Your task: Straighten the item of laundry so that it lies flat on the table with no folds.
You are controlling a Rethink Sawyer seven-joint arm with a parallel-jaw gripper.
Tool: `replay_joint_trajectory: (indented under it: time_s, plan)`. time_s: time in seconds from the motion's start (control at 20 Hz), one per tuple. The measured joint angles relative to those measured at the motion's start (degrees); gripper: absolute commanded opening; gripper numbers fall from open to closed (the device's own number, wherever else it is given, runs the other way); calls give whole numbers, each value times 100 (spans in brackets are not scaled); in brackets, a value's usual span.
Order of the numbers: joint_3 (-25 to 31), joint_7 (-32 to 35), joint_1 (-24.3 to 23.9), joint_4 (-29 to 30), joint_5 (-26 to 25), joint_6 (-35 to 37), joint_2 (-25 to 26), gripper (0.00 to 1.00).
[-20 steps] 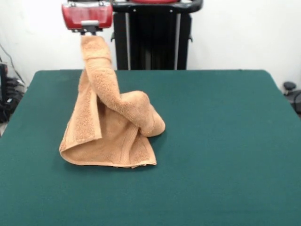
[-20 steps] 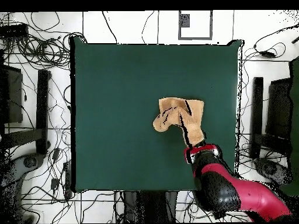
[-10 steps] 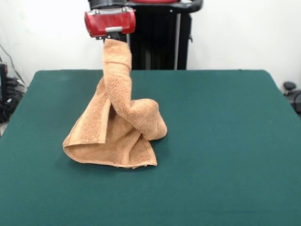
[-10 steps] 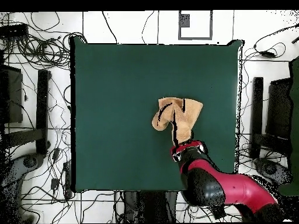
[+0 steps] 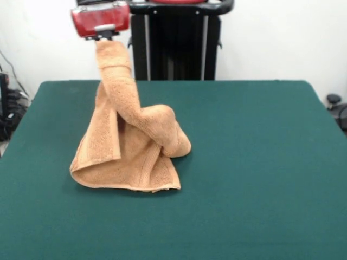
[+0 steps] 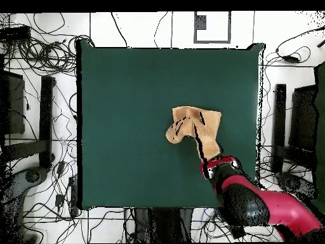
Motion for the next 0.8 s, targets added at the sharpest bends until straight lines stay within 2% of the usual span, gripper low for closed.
replay_joint_trajectory:
  time_s: [0.2,0.35,0.55,0.8]
  plan:
    - [490,-241,-634,-371,-18,1141,413,0]
    - [693,-482,-881,-674,-134,1765,760,0]
    - [793,-710,-970,-910,-355,2086,1034,0]
    - [935,-880,-1002,-1073,-632,2148,1298,0]
